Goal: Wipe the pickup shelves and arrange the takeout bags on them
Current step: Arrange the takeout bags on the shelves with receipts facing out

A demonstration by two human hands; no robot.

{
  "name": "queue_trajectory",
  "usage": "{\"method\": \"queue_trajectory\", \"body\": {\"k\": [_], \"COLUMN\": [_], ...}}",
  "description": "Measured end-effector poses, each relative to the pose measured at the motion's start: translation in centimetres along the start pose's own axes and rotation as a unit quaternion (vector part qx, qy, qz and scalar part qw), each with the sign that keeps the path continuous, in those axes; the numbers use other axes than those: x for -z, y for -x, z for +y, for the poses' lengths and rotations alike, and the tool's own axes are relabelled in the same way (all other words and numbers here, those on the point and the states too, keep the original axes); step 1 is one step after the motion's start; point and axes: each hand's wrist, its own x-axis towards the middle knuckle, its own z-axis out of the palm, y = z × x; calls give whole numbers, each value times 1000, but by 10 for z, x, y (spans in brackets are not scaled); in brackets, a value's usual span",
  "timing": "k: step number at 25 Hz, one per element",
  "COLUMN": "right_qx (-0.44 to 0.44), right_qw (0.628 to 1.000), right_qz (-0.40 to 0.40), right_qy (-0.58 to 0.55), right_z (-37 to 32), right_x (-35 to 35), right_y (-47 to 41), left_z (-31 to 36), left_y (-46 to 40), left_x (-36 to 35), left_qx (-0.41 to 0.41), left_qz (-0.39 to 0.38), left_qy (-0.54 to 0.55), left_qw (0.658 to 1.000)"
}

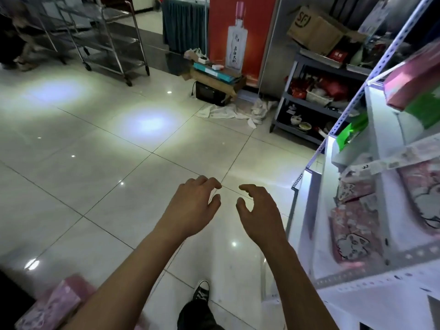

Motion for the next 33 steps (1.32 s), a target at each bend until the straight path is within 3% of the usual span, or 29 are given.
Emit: {"method": "queue_trajectory", "body": {"k": [8,15,25,33], "right_qx": [-14,-5,-98,-222], "right_qw": [999,999,985,939], "right_qz": [-8,25,140,260], "right_qy": [-47,-44,23,41], "right_z": [-37,-53,-53,-37], "right_x": [-66,-75,-82,-66], "right_y": [-169,-276,-432,-490], "left_z": [-84,-121,-172,-153], "left_y": [-146,-250,-454,-577], "left_x": [53,69,78,61], "left_qx": [20,6,-134,-268], "left_qz": [-7,-13,-67,-134], "left_qy": [-23,7,35,78], "left_qw": [1000,1000,988,951]}}
